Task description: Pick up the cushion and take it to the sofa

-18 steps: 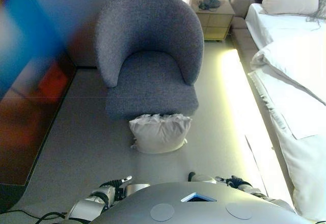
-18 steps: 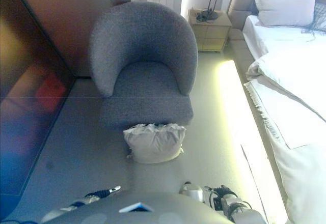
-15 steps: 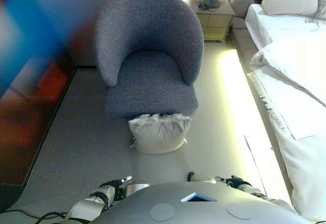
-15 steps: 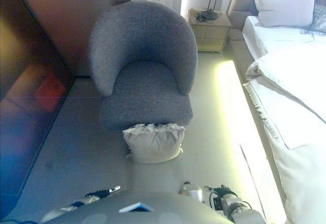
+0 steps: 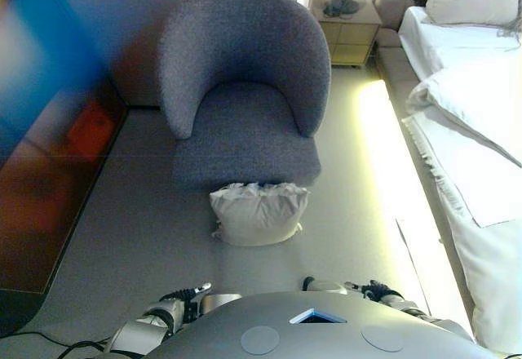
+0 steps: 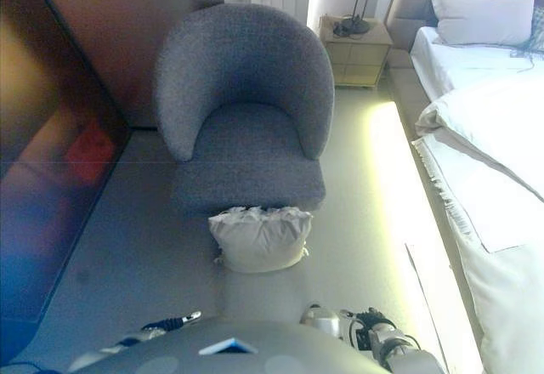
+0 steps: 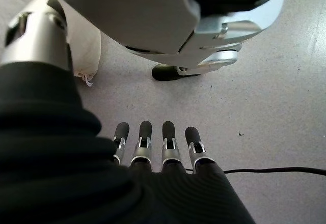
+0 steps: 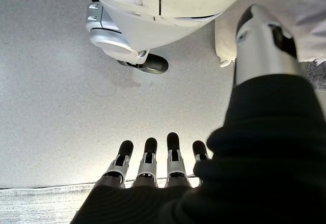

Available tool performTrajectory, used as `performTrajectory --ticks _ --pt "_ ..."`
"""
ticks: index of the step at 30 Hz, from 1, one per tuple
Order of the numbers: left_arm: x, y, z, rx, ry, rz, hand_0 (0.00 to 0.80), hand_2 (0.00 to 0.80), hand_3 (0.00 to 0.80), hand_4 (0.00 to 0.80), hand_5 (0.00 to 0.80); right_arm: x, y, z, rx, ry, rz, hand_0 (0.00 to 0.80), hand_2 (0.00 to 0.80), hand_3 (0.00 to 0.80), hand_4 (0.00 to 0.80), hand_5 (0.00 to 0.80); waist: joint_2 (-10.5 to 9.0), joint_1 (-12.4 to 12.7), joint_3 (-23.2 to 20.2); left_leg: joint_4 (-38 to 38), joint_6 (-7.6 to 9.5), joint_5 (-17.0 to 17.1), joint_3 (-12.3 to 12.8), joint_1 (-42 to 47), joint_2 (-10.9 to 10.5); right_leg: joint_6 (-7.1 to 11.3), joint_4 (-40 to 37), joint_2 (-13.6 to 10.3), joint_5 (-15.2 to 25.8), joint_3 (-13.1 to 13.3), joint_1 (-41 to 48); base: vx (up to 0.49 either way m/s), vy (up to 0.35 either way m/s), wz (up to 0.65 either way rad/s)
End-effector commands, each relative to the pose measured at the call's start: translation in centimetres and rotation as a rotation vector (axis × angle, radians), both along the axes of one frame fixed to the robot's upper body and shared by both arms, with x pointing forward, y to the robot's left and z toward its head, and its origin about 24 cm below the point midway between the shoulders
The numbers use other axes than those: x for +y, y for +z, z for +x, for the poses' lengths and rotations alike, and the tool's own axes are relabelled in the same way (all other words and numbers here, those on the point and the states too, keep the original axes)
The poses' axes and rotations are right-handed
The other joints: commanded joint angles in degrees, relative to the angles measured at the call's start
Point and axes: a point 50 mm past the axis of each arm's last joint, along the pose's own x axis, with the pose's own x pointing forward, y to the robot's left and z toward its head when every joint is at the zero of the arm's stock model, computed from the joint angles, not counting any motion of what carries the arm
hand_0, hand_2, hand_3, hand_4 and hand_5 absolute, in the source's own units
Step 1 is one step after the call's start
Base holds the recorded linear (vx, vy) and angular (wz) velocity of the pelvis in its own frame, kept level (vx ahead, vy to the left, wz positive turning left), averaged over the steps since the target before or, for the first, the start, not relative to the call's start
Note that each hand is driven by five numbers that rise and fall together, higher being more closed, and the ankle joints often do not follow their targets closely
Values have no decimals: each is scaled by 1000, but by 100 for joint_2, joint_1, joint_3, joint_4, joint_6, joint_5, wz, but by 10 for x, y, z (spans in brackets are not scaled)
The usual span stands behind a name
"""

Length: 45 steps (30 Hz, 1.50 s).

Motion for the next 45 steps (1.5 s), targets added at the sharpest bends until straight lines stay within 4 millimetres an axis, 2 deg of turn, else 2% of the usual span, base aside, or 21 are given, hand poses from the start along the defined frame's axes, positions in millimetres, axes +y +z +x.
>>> performTrajectory --ticks 1,10,13,16,18,20,23,25,27,28,31,33,35,37,41,44,45 --pt "-2 1 20 -24 -70 12 0 0 0 0 0 6 1 25 -47 46 -6 0 0 0 0 0 -137 120 319 44 561 -416 -57 -99 -513 -227 124 296 -495 -167 225 28 -82 1" --pt "0 2 24 -44 -59 38 0 0 0 0 0 6 2 28 -49 54 -2 0 0 0 0 0 -175 94 379 158 489 -388 -35 -76 -327 -331 177 456 -560 -32 211 12 -109 0" --pt "0 3 28 -74 -53 48 0 0 0 0 0 5 3 35 -61 64 0 0 0 0 0 0 -345 126 499 1245 414 -573 48 -431 -116 -451 407 371 -543 -64 74 -24 -179 -2" --pt "-1 3 33 -115 -24 33 0 0 0 0 0 1 6 44 -72 77 -7 0 0 0 0 0 -497 226 765 2790 470 -275 -25 -1267 98 -674 689 332 -560 -20 -30 -37 -192 -8" --pt "-2 3 33 -118 -15 28 0 0 0 0 0 -1 7 47 -74 75 -7 0 0 0 0 0 -483 293 895 3273 517 -167 -55 -1667 91 -762 850 380 -654 83 11 43 -95 -9" --pt "-2 2 29 -110 11 27 0 0 0 0 0 -3 8 48 -78 76 -7 0 0 0 0 0 -376 431 973 2948 526 -81 -175 -1933 -157 -722 898 479 -808 210 148 167 7 -10" --pt "-3 1 23 -96 23 19 0 0 0 0 0 -7 8 46 -68 84 -15 0 0 0 0 0 -165 561 991 1956 435 204 37 -2036 -311 -666 748 687 -1063 397 533 297 58 -51" --pt "-3 1 18 -83 25 12 0 0 0 0 0 -8 8 42 -57 76 -19 0 0 0 0 0 -24 684 941 1072 304 655 162 -2145 -293 -641 575 804 -1224 505 915 424 108 -66" --pt "-4 0 13 -73 37 4 0 0 0 0 0 -9 7 39 -43 76 -21 0 0 0 0 0 41 835 884 525 188 1126 35 -2248 -288 -639 452 834 -1407 724 1311 456 115 7" --pt "-5 -1 11 -70 48 3 0 0 0 0 0 -9 7 37 -36 80 -22 0 0 0 0 0 41 876 864 421 170 1194 -3 -2263 -272 -642 434 816 -1481 818 1422 405 110 38" --pt "-7 -1 7 -59 81 1 0 0 0 0 0 -9 6 33 -7 86 -34 0 0 0 0 0 33 962 767 546 197 1089 51 -2376 -123 -611 491 695 -1783 934 1661 421 128 9" --pt "-6 -1 5 -45 76 7 0 0 0 0 0 -8 6 29 7 73 -39 0 0 0 0 0 -14 967 692 651 266 871 189 -2360 -67 -551 577 554 -1894 809 1717 430 151 39" --pt "-5 -1 6 -39 53 20 0 0 0 0 0 -6 5 27 10 63 -31 0 0 0 0 0 -76 977 595 876 380 663 233 -2401 -107 -461 789 423 -1975 692 1732 447 163 -12" --pt "-2 0 9 -42 31 22 0 0 0 0 0 -3 4 28 0 55 -23 0 0 0 0 0 -157 1026 504 1204 532 492 281 -2542 -222 -366 1058 290 -1868 619 1763 353 150 -41" --pt "6 3 19 -66 18 12 0 0 0 0 0 7 3 38 -50 52 -6 0 0 0 0 0 -294 974 337 1081 894 319 223 -2299 -501 166 2455 65 -642 534 1200 295 155 -52" --pt "12 5 25 -68 12 22 0 0 0 0 0 9 4 40 -80 23 -7 0 0 0 0 0 -150 845 325 851 984 201 88 -1893 -529 225 3754 131 -109 482 406 289 120 10" --pt "13 6 27 -70 12 24 0 0 0 0 0 9 4 41 -85 22 -5 0 0 0 0 0 -131 793 337 806 998 164 55 -1775 -543 207 3866 119 -67 457 163 275 58 13"
